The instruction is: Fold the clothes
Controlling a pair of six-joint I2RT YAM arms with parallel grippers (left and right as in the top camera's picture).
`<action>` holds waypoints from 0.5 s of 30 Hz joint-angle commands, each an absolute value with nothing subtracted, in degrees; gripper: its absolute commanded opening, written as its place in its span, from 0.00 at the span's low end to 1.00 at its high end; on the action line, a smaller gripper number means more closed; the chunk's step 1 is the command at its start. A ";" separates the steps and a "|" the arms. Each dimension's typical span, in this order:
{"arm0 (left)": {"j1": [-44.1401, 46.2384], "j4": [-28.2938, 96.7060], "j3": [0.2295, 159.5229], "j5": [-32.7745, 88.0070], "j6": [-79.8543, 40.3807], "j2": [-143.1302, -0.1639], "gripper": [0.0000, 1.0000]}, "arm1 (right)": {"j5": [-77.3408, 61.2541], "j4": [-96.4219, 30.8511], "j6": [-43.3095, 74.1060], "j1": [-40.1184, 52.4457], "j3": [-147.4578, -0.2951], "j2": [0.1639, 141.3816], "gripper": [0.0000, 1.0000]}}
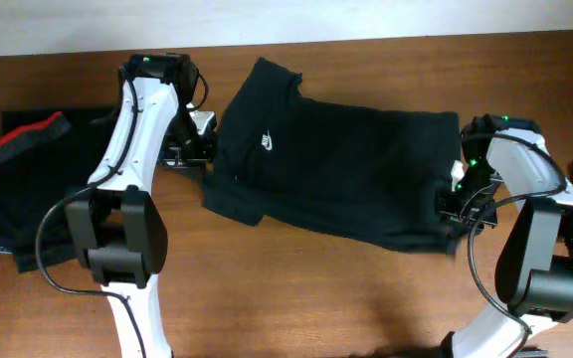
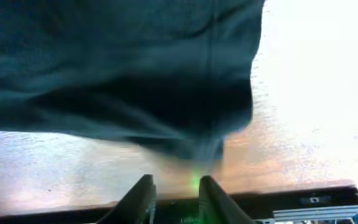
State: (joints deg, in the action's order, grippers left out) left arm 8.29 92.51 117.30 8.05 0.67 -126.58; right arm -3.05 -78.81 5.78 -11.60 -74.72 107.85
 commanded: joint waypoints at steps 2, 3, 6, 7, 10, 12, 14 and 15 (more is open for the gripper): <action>8.21 91.72 117.08 7.64 1.15 -126.15 0.62 | -2.26 -78.83 5.87 -11.99 -74.15 107.55 0.30; 8.21 91.33 117.08 7.55 1.15 -126.15 0.66 | -2.26 -78.81 5.87 -12.03 -74.15 107.53 0.29; 8.21 92.42 117.08 4.73 0.99 -126.15 0.67 | -1.61 -78.81 5.89 -12.03 -74.15 107.53 0.29; 8.21 93.01 117.08 3.73 0.40 -126.15 0.67 | -1.39 -78.78 5.89 -12.03 -74.15 107.53 0.30; 8.21 96.12 117.08 2.50 -0.99 -126.15 0.58 | -0.51 -78.72 5.87 -12.03 -74.15 107.53 0.30; 8.21 96.51 117.08 0.62 -2.46 -126.08 0.57 | -0.08 -78.67 5.87 -12.03 -74.15 107.53 0.30; 8.21 96.68 116.97 -3.20 -5.52 -126.08 0.57 | 0.54 -78.56 5.87 -12.03 -74.15 107.53 0.30; 8.14 96.53 116.42 -5.39 -7.60 -126.08 0.58 | 0.71 -78.43 5.87 -12.03 -74.15 107.53 0.30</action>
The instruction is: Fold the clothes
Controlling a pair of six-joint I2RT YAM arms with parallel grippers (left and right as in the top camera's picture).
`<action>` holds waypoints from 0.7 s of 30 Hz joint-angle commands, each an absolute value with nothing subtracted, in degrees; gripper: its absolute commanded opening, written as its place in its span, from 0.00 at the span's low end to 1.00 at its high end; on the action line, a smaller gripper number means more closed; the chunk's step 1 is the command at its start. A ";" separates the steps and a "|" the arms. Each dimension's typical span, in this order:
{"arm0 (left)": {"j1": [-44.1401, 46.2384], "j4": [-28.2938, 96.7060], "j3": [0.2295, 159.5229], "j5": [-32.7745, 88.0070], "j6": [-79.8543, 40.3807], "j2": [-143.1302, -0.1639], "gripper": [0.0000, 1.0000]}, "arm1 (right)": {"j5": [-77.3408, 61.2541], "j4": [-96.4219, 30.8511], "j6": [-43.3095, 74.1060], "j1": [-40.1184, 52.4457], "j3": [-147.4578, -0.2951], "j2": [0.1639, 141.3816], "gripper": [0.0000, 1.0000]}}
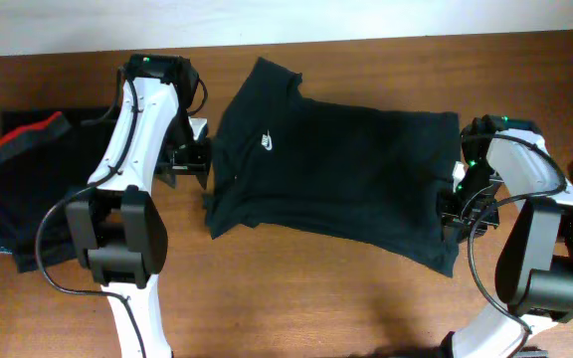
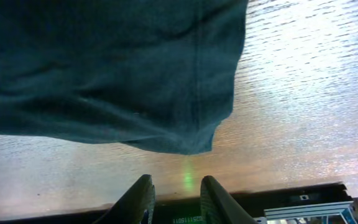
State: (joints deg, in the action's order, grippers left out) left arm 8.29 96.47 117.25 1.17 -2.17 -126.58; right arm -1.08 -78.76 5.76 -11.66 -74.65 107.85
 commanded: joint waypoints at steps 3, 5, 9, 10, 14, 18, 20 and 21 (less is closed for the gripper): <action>8.10 95.04 113.38 -5.80 -8.27 -126.08 0.57 | 0.71 -78.15 5.87 -12.03 -74.15 107.53 0.30; 8.08 90.13 107.87 -5.45 -8.08 -126.08 0.57 | 0.71 -77.93 5.87 -12.03 -74.15 107.53 0.30; 6.35 79.26 100.47 3.81 -6.50 -126.08 0.56 | 0.71 -77.93 5.87 -12.03 -74.15 107.53 0.31; 5.56 77.21 99.29 7.05 -5.69 -126.08 0.56 | 0.71 -77.93 5.87 -12.03 -74.15 107.53 0.31; 3.44 73.65 97.36 13.80 -0.95 -126.08 0.56 | 0.71 -77.87 5.87 -12.03 -74.15 107.53 0.31; 3.46 73.19 97.32 17.98 3.62 -126.08 0.52 | 0.71 -77.73 5.87 -12.03 -74.15 107.53 0.31; 3.20 72.49 97.32 18.09 3.75 -126.08 0.51 | 0.71 -77.73 5.87 -12.03 -74.15 107.53 0.31; 3.20 72.55 97.30 18.09 3.75 -126.08 0.45 | 0.71 -77.73 5.87 -12.03 -74.15 107.53 0.31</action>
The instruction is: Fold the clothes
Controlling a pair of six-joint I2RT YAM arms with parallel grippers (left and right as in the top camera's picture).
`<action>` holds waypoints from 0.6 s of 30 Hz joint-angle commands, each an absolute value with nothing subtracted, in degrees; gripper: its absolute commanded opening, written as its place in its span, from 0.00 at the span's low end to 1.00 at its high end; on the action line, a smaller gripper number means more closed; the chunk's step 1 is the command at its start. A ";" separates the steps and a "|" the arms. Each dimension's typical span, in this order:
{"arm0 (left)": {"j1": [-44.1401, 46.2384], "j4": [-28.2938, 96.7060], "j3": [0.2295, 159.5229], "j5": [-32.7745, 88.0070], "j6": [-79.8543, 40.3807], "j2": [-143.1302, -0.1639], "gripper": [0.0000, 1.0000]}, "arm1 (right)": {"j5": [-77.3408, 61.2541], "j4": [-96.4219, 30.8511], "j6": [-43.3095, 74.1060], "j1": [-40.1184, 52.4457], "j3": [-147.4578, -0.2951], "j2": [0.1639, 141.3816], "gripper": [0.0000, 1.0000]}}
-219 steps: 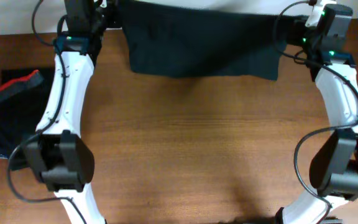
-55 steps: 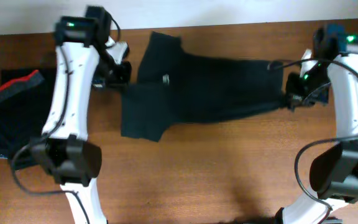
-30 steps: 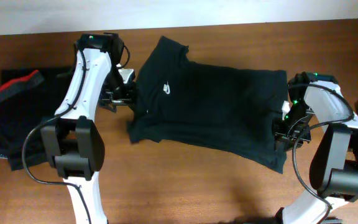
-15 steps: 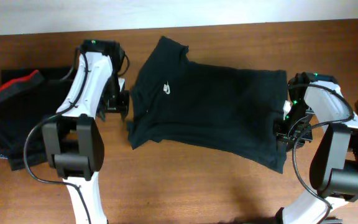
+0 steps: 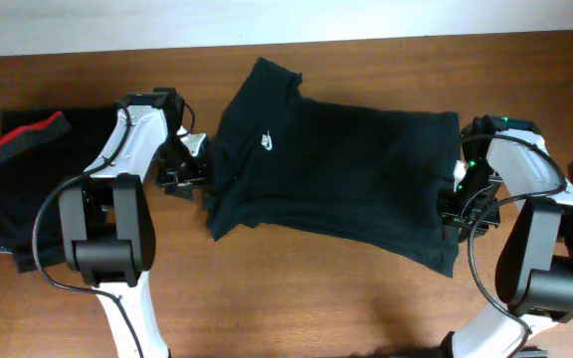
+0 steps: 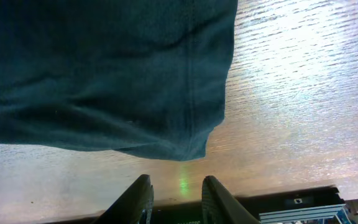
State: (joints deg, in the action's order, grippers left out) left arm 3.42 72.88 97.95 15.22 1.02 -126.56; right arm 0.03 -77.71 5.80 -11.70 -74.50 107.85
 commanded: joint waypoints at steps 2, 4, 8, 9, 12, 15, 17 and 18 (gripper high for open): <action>3.22 72.62 96.99 18.09 3.75 -126.10 0.37 | 0.69 -77.73 5.87 -12.03 -74.15 107.53 0.31; 3.20 72.62 95.88 18.04 3.75 -126.10 0.32 | 0.69 -77.73 5.87 -12.03 -74.15 107.53 0.31; 3.20 72.69 93.08 16.93 3.75 -126.10 0.17 | 0.69 -77.76 5.87 -12.03 -74.15 107.53 0.31; 3.20 72.97 92.68 16.91 3.75 -126.10 0.11 | 0.69 -77.76 5.87 -12.03 -74.15 107.53 0.31; 3.20 77.78 92.62 16.75 3.75 -125.95 0.01 | 0.69 -77.76 5.87 -12.03 -74.15 107.53 0.31; 3.20 85.45 92.84 17.28 3.75 -125.60 0.01 | 0.69 -77.73 5.87 -12.03 -74.15 107.53 0.31; 3.20 90.52 93.60 20.14 3.84 -125.43 0.01 | 0.69 -77.69 5.87 -12.03 -74.15 107.53 0.31; 3.20 91.90 94.06 21.63 4.86 -125.34 0.01 | 0.69 -77.67 5.87 -12.03 -74.15 107.53 0.31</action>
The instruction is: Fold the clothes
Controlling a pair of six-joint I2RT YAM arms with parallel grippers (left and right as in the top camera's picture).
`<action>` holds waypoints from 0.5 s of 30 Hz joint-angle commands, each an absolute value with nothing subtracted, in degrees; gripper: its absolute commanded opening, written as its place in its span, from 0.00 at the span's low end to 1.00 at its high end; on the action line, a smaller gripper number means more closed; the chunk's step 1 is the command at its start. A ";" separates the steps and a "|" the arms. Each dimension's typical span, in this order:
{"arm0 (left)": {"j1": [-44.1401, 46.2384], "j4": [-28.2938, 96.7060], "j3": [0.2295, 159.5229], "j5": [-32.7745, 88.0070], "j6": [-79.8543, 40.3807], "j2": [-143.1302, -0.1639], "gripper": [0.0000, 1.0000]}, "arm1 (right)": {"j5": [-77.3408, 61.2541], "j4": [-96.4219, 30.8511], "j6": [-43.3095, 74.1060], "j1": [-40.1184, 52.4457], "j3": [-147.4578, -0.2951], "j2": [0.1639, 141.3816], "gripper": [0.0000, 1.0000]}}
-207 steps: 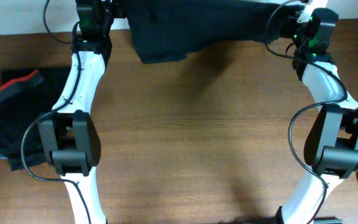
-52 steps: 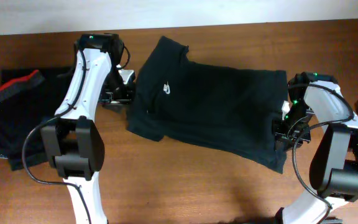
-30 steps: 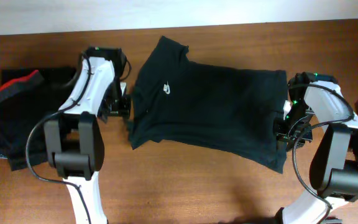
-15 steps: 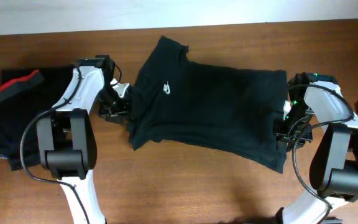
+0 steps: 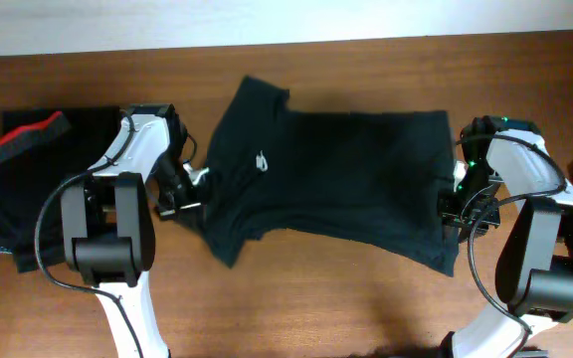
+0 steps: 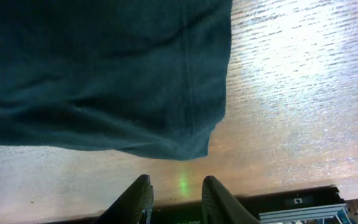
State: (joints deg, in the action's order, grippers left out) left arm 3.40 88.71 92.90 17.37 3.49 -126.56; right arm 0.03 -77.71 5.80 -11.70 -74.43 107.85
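Note:
A black T-shirt (image 5: 336,179) with a small white logo lies spread across the middle of the wooden table (image 5: 296,298). Its collar end is to the left and its hem to the right. My left gripper (image 5: 183,193) is low at the shirt's left edge, by the sleeve, and the cloth there is drawn towards it. Its fingers are hard to make out from above. My right gripper (image 6: 176,190) stands open just off the shirt's right hem corner (image 6: 185,140), with bare wood between its fingers.
A black garment with a red waistband (image 5: 23,169) lies at the left end of the table, beside the left arm. Another dark piece of cloth shows at the right edge.
My left gripper has moved nearer the front edge. The shirt's collar and left sleeve shifted with it, the sleeve now lying lower and more bunched. The right gripper stays open by the hem.
At first the shirt's right hem hung bunched close over my right gripper, and the left gripper was at the collar side. Then the hem lay flat on the table, clear of the open right fingers. Since then the left gripper has moved frontward, the shirt's left side following.

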 commanded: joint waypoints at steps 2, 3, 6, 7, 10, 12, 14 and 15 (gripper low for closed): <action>3.20 92.29 94.89 22.31 5.69 -125.21 0.00 | 0.69 -77.67 5.87 -12.03 -74.15 107.53 0.31; 3.20 91.96 95.13 22.31 5.69 -125.21 0.00 | 0.69 -77.69 5.87 -12.03 -74.15 107.53 0.31; 3.20 87.85 95.42 22.31 5.61 -125.21 0.05 | 0.69 -77.71 5.87 -12.03 -74.15 107.53 0.31; 3.20 85.01 95.44 22.24 5.39 -125.21 0.10 | 0.67 -77.71 5.87 -12.03 -74.15 107.53 0.31; 3.20 79.31 96.84 22.06 3.75 -125.21 0.12 | 0.69 -77.69 5.87 -12.03 -74.15 107.53 0.31; 3.20 76.40 100.14 21.89 2.61 -125.12 0.12 | 0.69 -77.01 5.87 -12.03 -74.15 107.53 0.31; 3.20 75.53 104.90 19.38 2.52 -125.12 0.14 | 0.54 -74.76 5.85 -12.03 -74.19 107.53 0.31; 3.20 75.44 107.74 17.28 2.17 -125.12 0.15 | 0.25 -73.12 5.87 -12.03 -74.22 107.53 0.32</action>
